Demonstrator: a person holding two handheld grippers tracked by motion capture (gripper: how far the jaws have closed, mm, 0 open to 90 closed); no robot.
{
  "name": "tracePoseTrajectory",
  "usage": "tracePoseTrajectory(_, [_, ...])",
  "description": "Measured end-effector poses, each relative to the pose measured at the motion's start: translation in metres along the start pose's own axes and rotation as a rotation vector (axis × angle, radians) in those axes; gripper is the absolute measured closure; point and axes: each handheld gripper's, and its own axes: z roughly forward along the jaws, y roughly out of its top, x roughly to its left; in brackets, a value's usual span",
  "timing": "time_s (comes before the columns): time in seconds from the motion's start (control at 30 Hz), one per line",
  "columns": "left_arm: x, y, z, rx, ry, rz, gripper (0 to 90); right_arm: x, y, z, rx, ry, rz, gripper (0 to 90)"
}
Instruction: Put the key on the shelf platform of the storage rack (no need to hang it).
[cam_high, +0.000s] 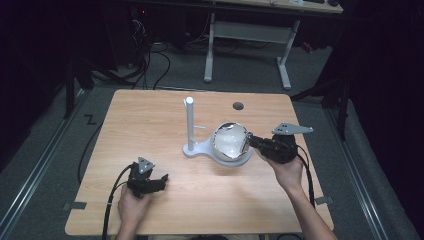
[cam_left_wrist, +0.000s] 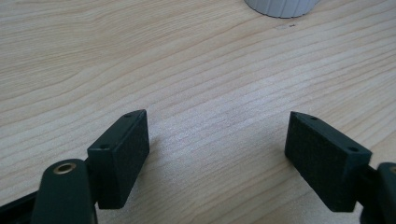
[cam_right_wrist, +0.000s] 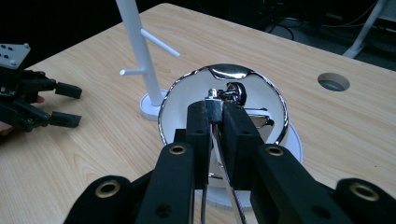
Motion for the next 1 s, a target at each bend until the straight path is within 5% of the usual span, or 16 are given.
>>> tracePoseTrajectory(1.0, [0.0, 0.0, 0.0, -0.001, -0.001, -0.001, 22.3, -0.005, 0.001, 0.046, 0.086, 0.022, 0.013, 82.0])
